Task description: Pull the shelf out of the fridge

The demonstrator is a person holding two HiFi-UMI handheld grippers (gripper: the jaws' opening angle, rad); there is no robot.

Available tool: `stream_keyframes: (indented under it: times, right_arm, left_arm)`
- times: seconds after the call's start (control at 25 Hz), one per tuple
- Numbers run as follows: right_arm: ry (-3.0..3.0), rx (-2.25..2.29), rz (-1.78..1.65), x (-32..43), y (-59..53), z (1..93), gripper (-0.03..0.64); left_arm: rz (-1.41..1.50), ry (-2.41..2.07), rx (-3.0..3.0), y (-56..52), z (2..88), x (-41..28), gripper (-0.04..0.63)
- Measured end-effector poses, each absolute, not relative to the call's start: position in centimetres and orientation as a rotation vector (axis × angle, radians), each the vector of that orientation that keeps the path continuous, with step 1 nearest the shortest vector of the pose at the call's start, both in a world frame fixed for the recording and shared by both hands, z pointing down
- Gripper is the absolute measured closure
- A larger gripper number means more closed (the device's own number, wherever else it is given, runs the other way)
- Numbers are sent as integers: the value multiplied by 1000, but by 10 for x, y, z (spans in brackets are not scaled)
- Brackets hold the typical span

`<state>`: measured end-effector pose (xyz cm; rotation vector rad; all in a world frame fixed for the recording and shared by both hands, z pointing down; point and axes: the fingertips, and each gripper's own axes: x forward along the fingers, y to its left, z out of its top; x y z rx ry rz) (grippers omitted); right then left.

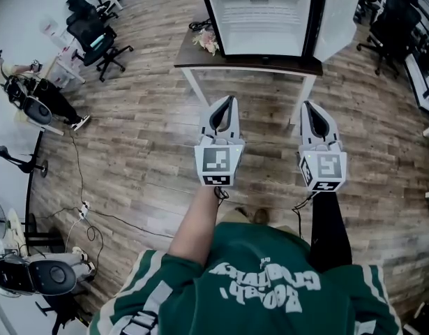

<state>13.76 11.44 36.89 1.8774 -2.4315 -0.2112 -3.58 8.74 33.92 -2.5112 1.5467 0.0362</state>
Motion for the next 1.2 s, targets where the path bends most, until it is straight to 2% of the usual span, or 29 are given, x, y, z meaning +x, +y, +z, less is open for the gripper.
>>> stream_keyframes:
  times: [0.6, 1.2]
  right_arm:
    - [-2481, 1884, -242, 139, 108, 365, 607]
    - [-2429, 1908, -192, 137, -9, 369, 607]
  left_arm:
    - [41, 1537, -2486, 79, 332, -41, 580]
    - [36, 1499, -2533, -44, 332, -39, 581]
